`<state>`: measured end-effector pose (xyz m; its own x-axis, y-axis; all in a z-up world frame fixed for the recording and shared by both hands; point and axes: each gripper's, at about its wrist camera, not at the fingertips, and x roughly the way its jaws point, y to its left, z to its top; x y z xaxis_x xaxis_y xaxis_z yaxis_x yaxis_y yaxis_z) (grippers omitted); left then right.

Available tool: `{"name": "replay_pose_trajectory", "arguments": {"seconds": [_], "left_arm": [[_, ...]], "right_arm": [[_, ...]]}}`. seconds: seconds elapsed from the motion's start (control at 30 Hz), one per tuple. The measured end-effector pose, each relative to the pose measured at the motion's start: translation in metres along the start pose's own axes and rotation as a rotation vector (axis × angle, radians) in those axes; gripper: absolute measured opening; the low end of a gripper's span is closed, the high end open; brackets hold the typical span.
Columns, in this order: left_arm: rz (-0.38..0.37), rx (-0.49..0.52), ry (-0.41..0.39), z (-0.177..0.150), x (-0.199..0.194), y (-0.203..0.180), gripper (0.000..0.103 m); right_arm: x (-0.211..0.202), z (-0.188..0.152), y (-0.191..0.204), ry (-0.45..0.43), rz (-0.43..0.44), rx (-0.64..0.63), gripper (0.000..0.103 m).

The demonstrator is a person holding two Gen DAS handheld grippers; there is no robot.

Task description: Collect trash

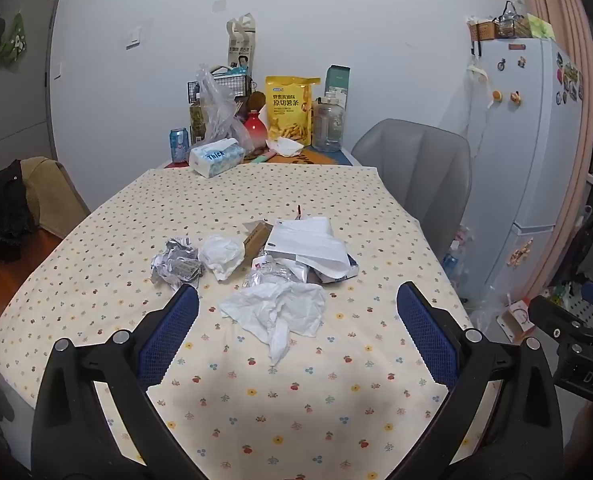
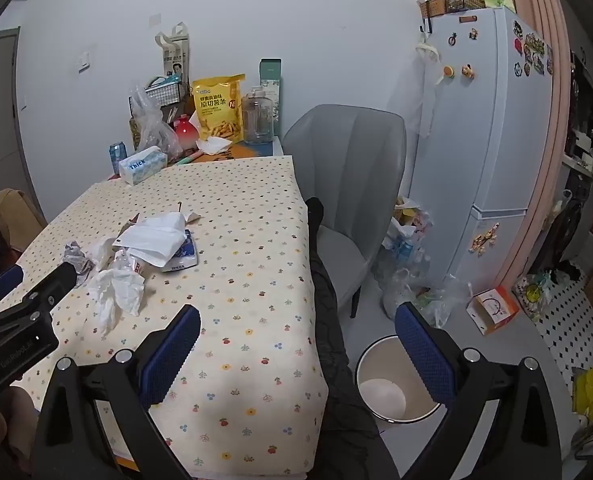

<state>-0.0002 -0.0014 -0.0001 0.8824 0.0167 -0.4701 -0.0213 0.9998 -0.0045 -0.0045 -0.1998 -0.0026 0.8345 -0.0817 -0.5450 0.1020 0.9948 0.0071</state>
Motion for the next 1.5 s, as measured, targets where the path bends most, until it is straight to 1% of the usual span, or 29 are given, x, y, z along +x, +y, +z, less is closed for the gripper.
{"name": "replay_pose_trajectory", "arguments": {"seconds": [0.1,0.13,0.23,0.27,0.33,0.47,0.67,0.83,1.2,1.5], "left_arm": [[-0.004,-0.015,0.005,0.000,0.000,0.000,0.098],[-0.004,-0.018,0.006,0.000,0.000,0.000,0.098],[0.000,-0.025,0.004,0.002,0.002,0.004,0.098],[-0.002,-0.025,0.002,0.002,0.001,0.003,0.098],[-0.006,-0.027,0.006,0.004,0.000,0.001,0.098],[-0.013,-0.034,0.014,0.004,0.004,0.003,0.098],[-0.010,-0.033,0.012,0.004,0.005,0.002,0.098],[-0.012,-0.031,0.010,0.006,0.006,0.002,0.098],[-0.006,-0.018,-0.001,0.007,0.005,0.000,0.098],[-0.005,-0.019,0.001,0.008,0.005,0.001,0.098]], "right_arm": [[-0.003,-0.003,0.000,-0.003,0.014,0.020,0.095],[0.000,-0.001,0.001,0.014,0.017,0.015,0.095],[0.003,0.003,0.004,0.017,0.012,-0.001,0.095],[0.002,0.003,0.001,0.010,0.017,0.008,0.095],[0.003,0.002,0.008,0.007,0.001,-0.009,0.095],[-0.001,0.002,0.002,0.001,0.008,0.000,0.095],[0.000,0.002,-0.002,-0.001,0.006,0.012,0.095],[-0.005,0.006,-0.008,-0.039,-0.024,0.029,0.095],[-0.002,0.009,-0.009,-0.036,-0.019,0.029,0.095],[-0.003,0.006,-0.003,-0.033,-0.014,0.021,0.095]]}}
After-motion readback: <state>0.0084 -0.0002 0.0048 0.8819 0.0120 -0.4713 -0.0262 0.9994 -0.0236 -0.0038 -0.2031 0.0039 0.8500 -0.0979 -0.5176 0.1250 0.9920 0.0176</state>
